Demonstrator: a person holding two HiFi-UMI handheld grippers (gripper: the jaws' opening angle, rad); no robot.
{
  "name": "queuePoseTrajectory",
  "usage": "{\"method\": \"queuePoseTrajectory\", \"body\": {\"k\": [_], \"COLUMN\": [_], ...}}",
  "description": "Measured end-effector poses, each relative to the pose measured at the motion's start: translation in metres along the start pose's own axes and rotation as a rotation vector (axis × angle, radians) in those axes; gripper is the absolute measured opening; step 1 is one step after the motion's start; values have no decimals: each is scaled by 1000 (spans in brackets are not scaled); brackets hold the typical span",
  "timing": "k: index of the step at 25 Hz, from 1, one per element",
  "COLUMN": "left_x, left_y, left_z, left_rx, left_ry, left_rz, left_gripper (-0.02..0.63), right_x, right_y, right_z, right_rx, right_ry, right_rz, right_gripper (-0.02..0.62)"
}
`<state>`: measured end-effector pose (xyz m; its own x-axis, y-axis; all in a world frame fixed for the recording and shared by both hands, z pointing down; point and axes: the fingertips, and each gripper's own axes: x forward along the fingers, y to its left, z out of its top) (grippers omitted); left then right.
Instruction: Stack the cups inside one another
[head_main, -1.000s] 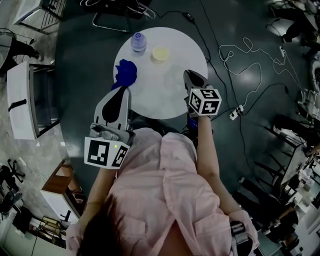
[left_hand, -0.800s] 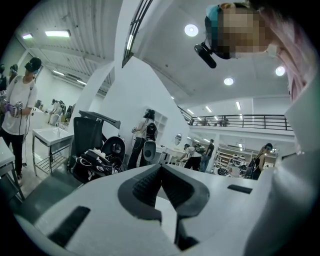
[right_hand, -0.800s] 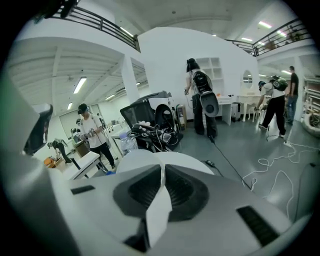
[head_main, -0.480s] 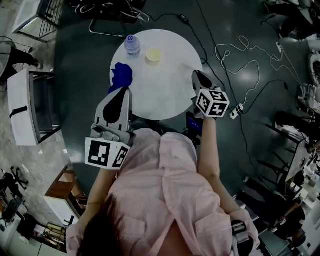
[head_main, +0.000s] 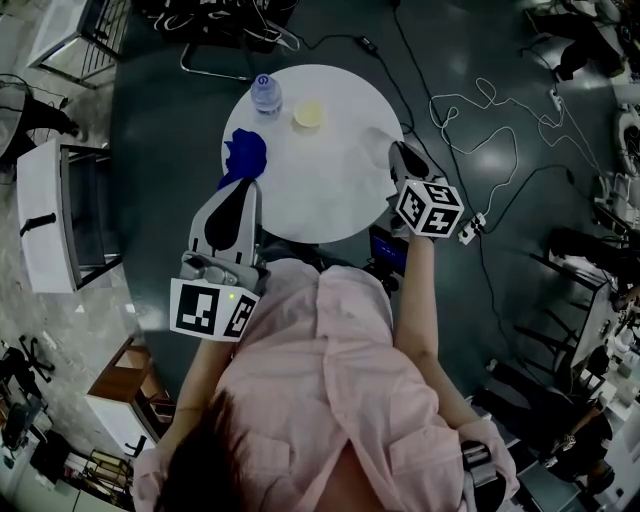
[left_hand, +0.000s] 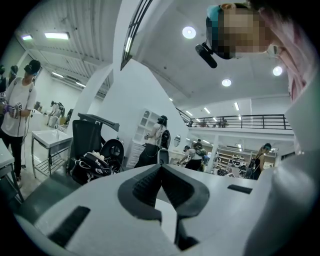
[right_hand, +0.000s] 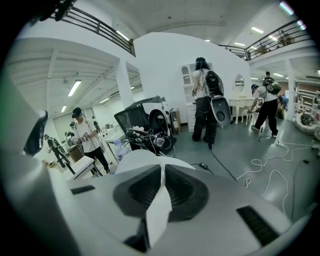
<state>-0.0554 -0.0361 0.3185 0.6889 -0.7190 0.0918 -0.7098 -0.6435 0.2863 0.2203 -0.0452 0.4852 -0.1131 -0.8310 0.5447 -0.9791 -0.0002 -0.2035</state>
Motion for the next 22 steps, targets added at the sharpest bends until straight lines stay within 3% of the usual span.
{"method": "queuePoseTrajectory", "body": {"k": [22], "left_x": [-1], "left_y": [13], "left_z": [12], "left_rx": [0], "left_ry": [-30], "left_rz": [18], "left_gripper": [15], "right_x": [7], "right_y": [-3], "right_z": [30], "right_rx": [-52], "right_ry": [-19], "right_rz": [-1], "right_gripper": [43]}}
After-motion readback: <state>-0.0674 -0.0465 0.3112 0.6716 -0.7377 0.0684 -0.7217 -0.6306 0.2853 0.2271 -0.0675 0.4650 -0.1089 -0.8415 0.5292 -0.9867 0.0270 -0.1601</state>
